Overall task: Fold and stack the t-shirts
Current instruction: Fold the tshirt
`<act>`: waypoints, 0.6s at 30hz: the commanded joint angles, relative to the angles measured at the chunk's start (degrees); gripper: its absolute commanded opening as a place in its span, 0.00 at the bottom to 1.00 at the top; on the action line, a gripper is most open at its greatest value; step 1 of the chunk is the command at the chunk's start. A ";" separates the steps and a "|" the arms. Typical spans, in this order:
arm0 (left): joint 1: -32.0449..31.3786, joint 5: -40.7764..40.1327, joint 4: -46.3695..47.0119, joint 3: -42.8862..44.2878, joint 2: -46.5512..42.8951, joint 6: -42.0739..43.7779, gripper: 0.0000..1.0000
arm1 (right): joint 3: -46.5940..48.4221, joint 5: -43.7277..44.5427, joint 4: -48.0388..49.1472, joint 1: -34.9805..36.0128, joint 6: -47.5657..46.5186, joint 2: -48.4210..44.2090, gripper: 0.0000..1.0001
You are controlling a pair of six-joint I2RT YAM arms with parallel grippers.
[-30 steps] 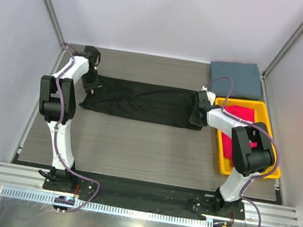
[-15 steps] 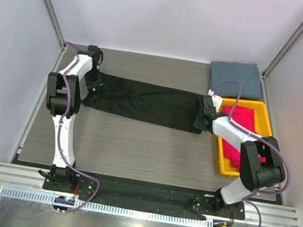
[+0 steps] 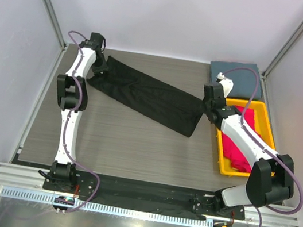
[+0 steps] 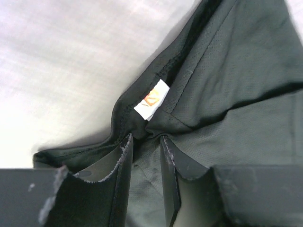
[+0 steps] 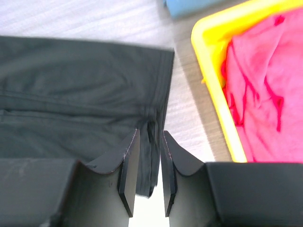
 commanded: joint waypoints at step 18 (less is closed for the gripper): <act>-10.72 23.89 19.03 -23.20 -28.77 -2.69 0.32 | 5.28 -5.25 -13.05 -0.49 -2.46 -9.39 0.33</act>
